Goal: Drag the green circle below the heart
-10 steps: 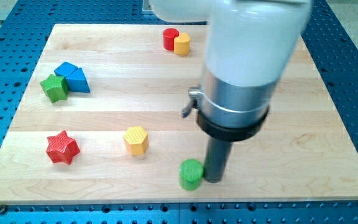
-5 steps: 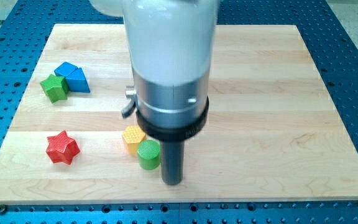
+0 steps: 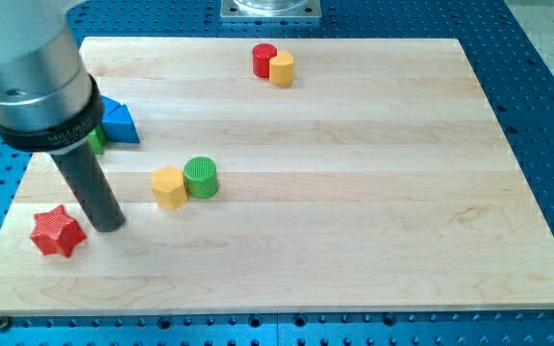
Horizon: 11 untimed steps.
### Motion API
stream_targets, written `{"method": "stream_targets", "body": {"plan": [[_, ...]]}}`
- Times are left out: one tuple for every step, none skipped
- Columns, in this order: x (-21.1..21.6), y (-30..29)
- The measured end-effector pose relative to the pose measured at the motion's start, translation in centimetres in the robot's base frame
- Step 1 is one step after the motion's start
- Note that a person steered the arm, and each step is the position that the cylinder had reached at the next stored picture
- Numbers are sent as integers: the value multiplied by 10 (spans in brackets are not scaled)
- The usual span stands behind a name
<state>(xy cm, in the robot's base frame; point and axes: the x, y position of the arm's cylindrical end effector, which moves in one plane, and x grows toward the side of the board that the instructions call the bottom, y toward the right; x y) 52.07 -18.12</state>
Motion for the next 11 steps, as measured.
{"method": "stream_targets", "body": {"plan": [[-9,88],[-32,160],[-45,154],[-17,126],[-60,114],[-120,158],[-142,176],[-86,134],[-89,68],[-116,160],[-170,203]]}}
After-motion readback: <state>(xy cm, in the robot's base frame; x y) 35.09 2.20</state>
